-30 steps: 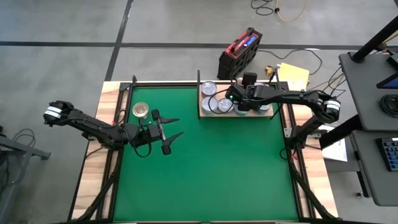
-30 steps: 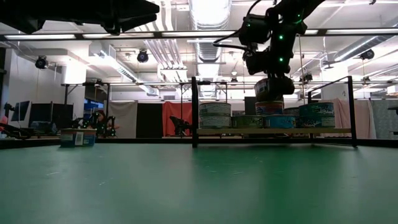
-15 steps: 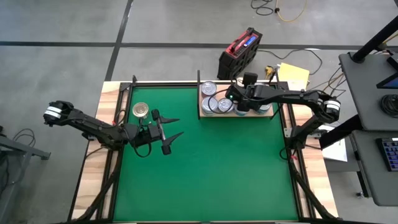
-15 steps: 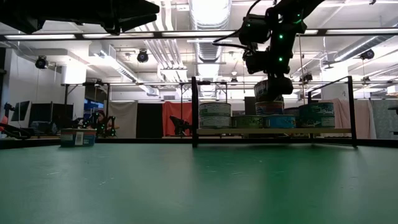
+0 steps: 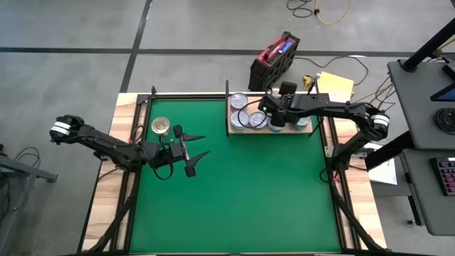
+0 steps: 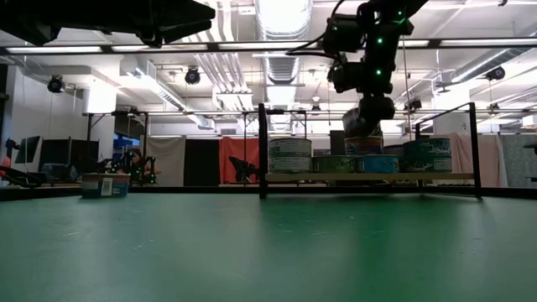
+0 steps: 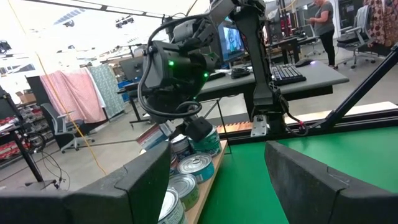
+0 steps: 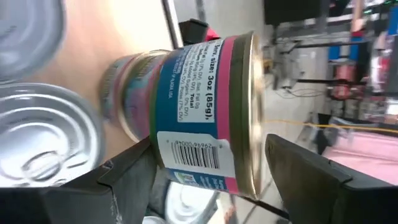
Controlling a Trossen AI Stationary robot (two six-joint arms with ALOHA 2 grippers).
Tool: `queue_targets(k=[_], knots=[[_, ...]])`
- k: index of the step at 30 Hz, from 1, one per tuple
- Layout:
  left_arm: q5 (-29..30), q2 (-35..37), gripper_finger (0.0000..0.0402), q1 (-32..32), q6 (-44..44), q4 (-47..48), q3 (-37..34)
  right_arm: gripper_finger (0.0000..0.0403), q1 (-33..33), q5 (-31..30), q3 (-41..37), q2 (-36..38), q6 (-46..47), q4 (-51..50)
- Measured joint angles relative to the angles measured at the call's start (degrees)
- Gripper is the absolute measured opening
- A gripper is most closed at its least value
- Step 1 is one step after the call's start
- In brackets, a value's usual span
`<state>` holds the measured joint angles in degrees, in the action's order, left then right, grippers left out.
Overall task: Stack canned seafood by type on shelf
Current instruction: Stack the blue/pink tuna can on top of the blue/pink tuna can on the shelf
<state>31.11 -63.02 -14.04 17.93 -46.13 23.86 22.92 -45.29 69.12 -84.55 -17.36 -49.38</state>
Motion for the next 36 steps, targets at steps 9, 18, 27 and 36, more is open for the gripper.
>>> queue_targets(k=[9,18,27,36], knots=[[-0.02,0.0,0.0244,0.02,0.0,-0.04,0.0,0.0289,0.15,5.46,1.8,0.0,6.27,-3.87],[-0.02,0.0,0.0244,0.01,0.0,-0.08,0.0,0.031,1.01,8.01,4.79,0.04,11.47,-6.37],[-0.02,0.0,0.0244,0.02,-0.02,-0.11,0.0,0.0296,2.37,8.01,4.79,0.05,11.51,-6.19],[-0.02,0.0,0.0244,0.02,-0.02,-0.02,0.0,0.0302,4.25,7.88,4.77,0.04,12.93,-5.89]])
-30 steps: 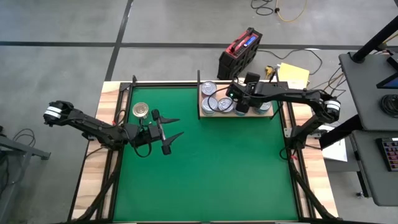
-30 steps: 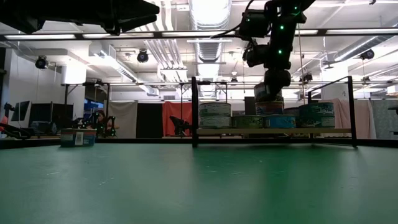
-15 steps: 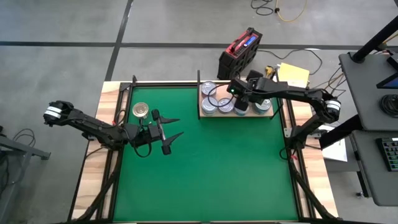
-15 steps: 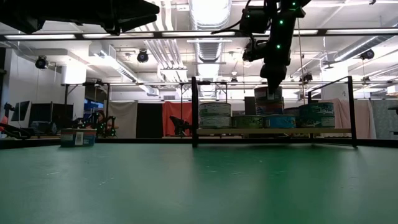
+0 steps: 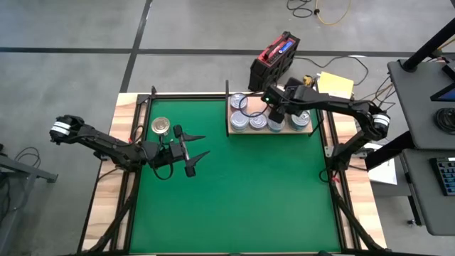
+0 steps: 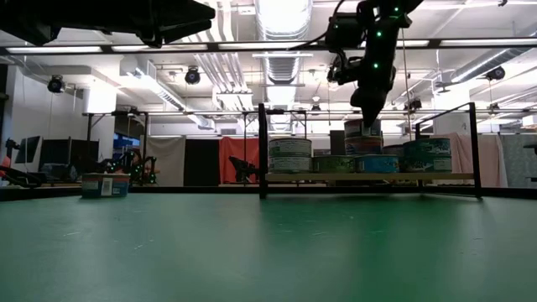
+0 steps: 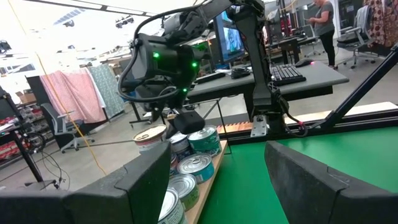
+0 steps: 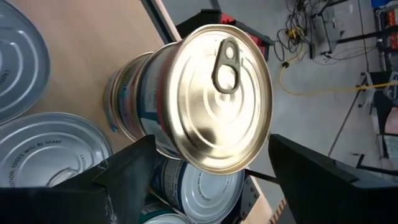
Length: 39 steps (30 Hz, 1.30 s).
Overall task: Stack canned seafood by type on shelf
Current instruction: Stack the blue/pink tuna can on top of the blue/pink tuna can on the shelf
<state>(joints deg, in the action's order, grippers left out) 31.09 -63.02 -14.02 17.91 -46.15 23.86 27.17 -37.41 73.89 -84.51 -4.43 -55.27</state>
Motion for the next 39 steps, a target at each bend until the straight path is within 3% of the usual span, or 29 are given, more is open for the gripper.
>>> queue_targets(k=[9,16,20,30,39], knots=[[0.0,0.0,0.0244,0.0,0.0,0.0,0.0,0.0282,-3.01,0.42,-0.02,2.44,7.49,0.01],[0.0,0.0,0.0244,-0.01,0.0,0.0,0.0,0.0244,-10.55,7.7,-0.04,5.77,14.56,0.59],[0.0,0.0,0.0244,-0.02,0.0,0.0,0.0,0.0214,-17.71,7.86,-0.93,6.94,17.7,1.74],[-0.08,0.0,0.0244,0.0,-2.05,-0.02,0.0,0.0128,-37.36,7.88,-11.47,11.11,16.82,25.61],[-0.27,0.0,0.0244,-0.02,-9.47,1.03,0.0,0.0032,-45.36,7.9,-22.55,15.7,9.51,41.97]])
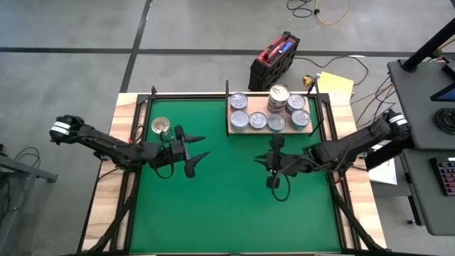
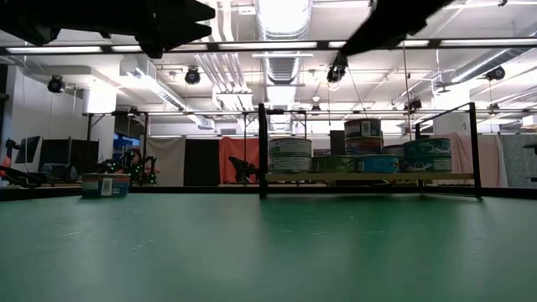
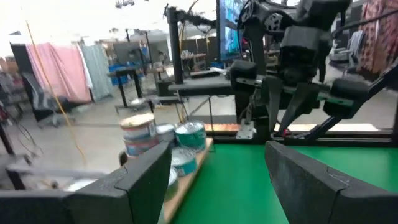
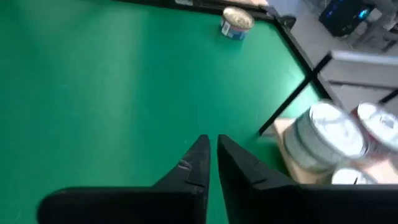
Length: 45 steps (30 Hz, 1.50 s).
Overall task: Stack canned seafood by type on shelf
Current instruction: Stack the blue/pink tuna can on top of the blue/pink tuna can on the shelf
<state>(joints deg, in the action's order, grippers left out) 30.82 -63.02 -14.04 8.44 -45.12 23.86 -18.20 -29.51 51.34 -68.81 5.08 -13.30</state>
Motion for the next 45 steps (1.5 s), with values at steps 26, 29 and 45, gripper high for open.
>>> queue_targets(k=[26,29,45], knots=[[9.65,-13.13,0.024,6.59,-69.56,102.12,29.33,0.0012,-0.68,-0.51,-10.76,3.79,7.91,0.31],[8.77,-16.97,0.023,10.18,-68.48,108.14,31.38,0.0012,-0.68,-0.52,-10.76,3.79,7.93,0.35],[4.75,-21.68,0.0009,34.89,-48.31,110.28,31.52,0.0013,-0.7,-0.51,-10.93,3.79,8.59,0.33]])
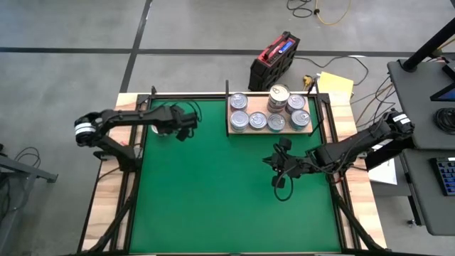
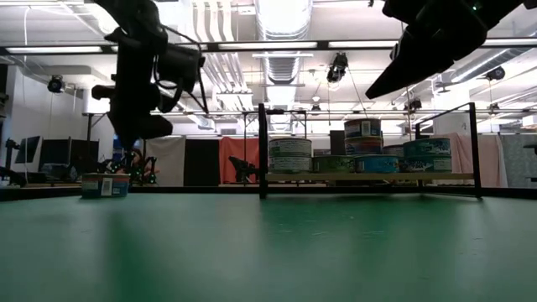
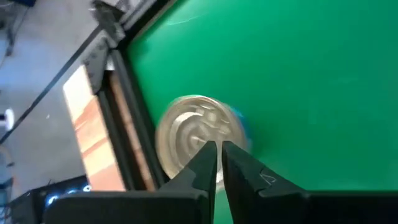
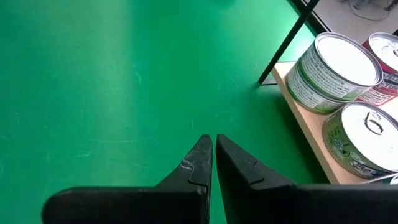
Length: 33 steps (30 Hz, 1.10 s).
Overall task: Stack canned seafood by type on shelf
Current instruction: Stack the blue/pink tuna can on top of the blue/pink tuna can on the shelf
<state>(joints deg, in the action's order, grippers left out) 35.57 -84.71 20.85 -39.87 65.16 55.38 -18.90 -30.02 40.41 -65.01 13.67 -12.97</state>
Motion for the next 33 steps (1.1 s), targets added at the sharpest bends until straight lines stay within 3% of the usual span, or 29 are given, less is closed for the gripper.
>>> queue_targets(k=[9,22,33], knots=[[0.93,-0.61,0.0001,6.41,0.39,-1.76,-3.8,0.0013,0.0,0.0,-0.18,0.0,-0.04,0.0],[0.97,-0.61,0.0,6.44,0.39,-9.28,-9.24,0.0013,0.0,0.02,-0.4,0.0,0.52,-0.07],[-3.1,-0.52,0.0,6.13,0.41,-12.52,-12.05,0.0013,0.0,0.0,-0.4,0.0,0.87,-0.07]])
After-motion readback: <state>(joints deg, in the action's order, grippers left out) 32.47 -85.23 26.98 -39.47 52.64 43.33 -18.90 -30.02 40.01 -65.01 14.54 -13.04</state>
